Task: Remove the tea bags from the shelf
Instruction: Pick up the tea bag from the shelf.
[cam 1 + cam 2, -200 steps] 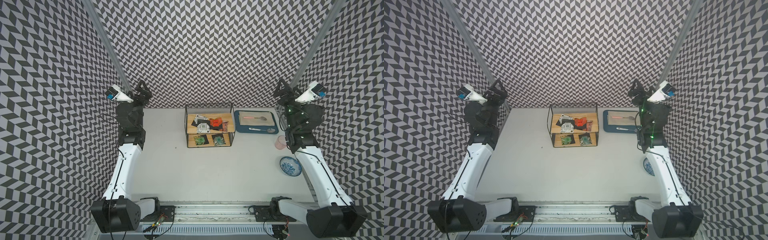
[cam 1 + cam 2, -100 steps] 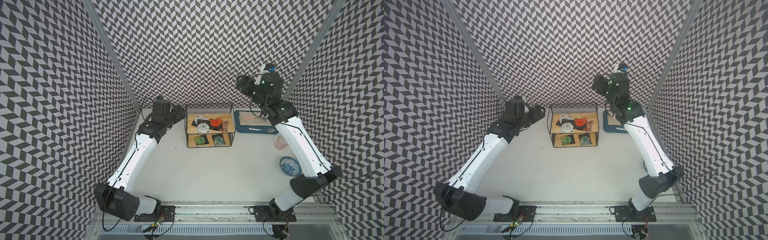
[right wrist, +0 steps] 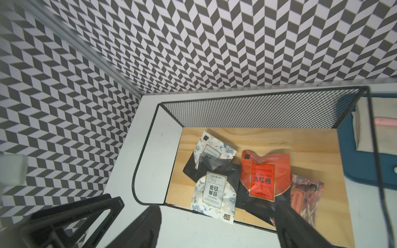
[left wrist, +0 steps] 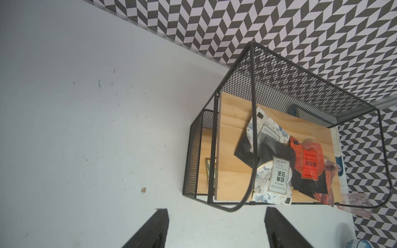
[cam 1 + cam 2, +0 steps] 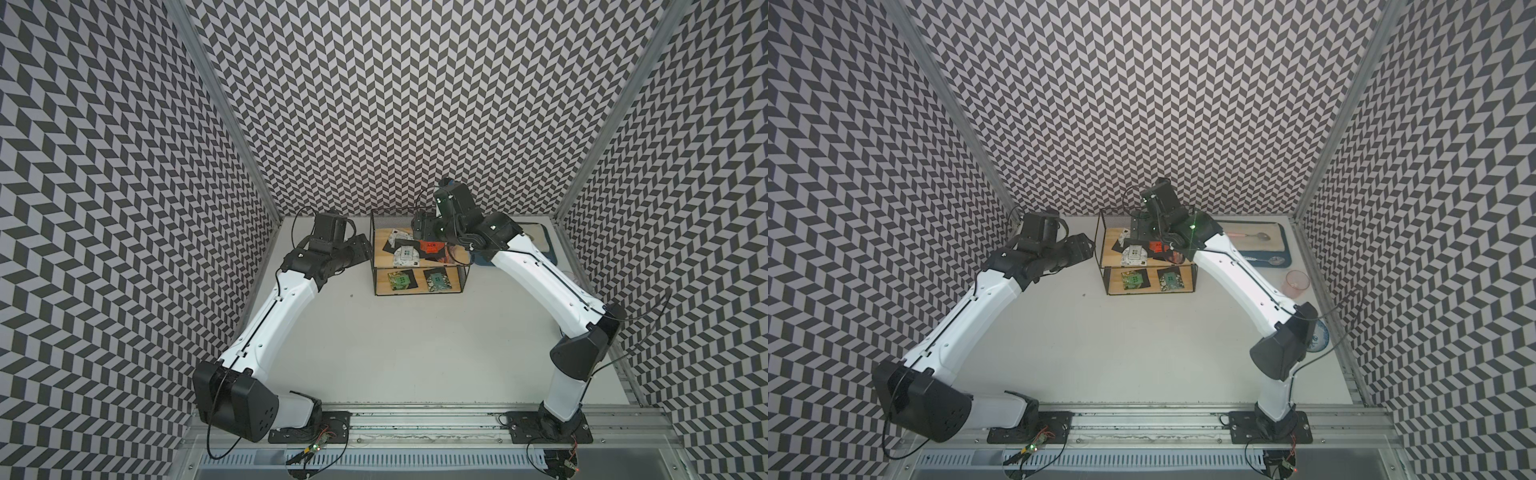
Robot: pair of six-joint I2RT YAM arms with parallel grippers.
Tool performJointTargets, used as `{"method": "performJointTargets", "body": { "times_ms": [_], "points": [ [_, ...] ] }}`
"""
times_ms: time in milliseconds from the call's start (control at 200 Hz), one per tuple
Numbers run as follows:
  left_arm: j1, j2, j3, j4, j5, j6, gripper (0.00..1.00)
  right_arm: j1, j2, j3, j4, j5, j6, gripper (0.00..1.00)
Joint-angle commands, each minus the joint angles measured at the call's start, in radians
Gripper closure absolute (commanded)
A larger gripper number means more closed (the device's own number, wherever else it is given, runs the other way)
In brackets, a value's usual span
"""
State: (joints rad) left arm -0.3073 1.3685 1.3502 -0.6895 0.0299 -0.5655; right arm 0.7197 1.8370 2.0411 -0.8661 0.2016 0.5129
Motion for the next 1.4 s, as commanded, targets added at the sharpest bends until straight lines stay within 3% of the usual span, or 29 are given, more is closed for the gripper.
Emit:
{"method": "performJointTargets", "body": {
  "times_ms": [0,195,456,806,1152,1392],
  "points": [
    [-0.004,-0.03,0.0,0.009,0.022,0.013,0.24,0.034,0.058,0.018,-0.016,0.013,0.016,0.11],
    [-0.005,-0.048,-0.021,0.03,0.032,0.012,0.27,0.059,0.159,0.085,-0.055,0.017,0.028,0.05],
    [-0.006,-0.087,-0.043,0.001,-0.046,-0.017,0.3,0.071,0.274,0.19,-0.116,0.036,0.028,0.03],
    [-0.007,-0.107,-0.036,-0.015,-0.076,-0.02,0.3,0.075,0.333,0.2,-0.129,0.117,0.009,0.02],
    [-0.006,-0.103,-0.04,-0.01,-0.071,-0.019,0.3,0.084,0.382,0.214,-0.136,0.156,-0.006,0.07],
    [-0.006,-0.1,-0.035,-0.008,-0.073,-0.02,0.3,0.09,0.396,0.196,-0.14,0.186,-0.008,0.21]
  ]
}}
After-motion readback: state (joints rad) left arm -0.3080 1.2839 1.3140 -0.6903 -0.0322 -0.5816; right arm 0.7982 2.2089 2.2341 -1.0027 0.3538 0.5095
